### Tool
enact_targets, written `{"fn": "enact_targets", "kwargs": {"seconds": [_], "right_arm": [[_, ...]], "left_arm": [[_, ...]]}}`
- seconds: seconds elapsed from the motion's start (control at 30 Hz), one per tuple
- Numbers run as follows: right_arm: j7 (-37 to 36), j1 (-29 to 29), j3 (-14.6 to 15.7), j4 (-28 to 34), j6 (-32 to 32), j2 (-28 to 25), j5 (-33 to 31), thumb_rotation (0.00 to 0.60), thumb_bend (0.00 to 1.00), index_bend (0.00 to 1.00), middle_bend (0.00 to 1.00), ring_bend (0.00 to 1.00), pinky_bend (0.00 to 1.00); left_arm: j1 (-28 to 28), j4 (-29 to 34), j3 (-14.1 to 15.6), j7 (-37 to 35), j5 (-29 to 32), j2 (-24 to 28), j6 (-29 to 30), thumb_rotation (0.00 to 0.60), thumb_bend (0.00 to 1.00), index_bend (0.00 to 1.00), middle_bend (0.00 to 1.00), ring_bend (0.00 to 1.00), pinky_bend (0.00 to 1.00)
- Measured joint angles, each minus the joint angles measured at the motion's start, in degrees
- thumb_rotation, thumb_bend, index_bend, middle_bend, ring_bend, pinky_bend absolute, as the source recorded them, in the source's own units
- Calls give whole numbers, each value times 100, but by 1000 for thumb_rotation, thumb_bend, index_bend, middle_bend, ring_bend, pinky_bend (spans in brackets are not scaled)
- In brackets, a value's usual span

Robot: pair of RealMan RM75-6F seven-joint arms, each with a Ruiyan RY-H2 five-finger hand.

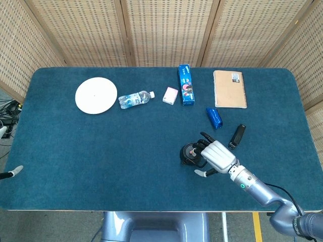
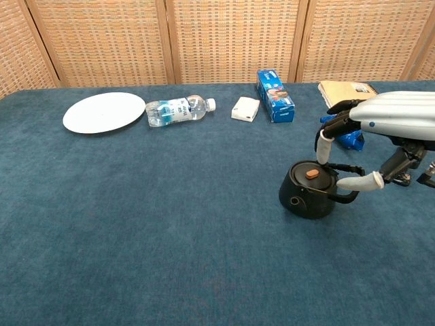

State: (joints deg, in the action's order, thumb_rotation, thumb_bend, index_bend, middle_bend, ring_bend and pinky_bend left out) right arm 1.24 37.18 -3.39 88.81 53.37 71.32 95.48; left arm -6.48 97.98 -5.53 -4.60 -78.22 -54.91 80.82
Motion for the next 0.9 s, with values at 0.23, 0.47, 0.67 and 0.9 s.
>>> {"fn": "enact_targets", "kwargs": {"seconds": [0.23, 0.47, 0.67, 0.9], "right_arm": [[152, 42, 130, -199, -88, 164, -120, 414, 525, 385, 386, 327, 0], [179, 53, 214, -242, -8, 170, -83, 441, 527, 413, 409, 362, 0], [179, 73, 275, -311, 13, 195, -77, 462, 531, 422, 416, 367, 0], [203, 118, 344, -385, -65, 215, -139, 461, 532, 449, 447, 395, 0]], "left_arm": [[0, -21, -8, -29, 27, 3, -13, 600, 0, 0, 0, 0, 0], [-5, -15, -4, -6, 19, -5, -16, 600, 0, 0, 0, 0, 0], [-12, -6, 2, 22, 11, -13, -24, 600, 0, 0, 0, 0, 0], [-11, -16, -3, 7, 27, -9, -30, 600, 0, 0, 0, 0, 0]]}}
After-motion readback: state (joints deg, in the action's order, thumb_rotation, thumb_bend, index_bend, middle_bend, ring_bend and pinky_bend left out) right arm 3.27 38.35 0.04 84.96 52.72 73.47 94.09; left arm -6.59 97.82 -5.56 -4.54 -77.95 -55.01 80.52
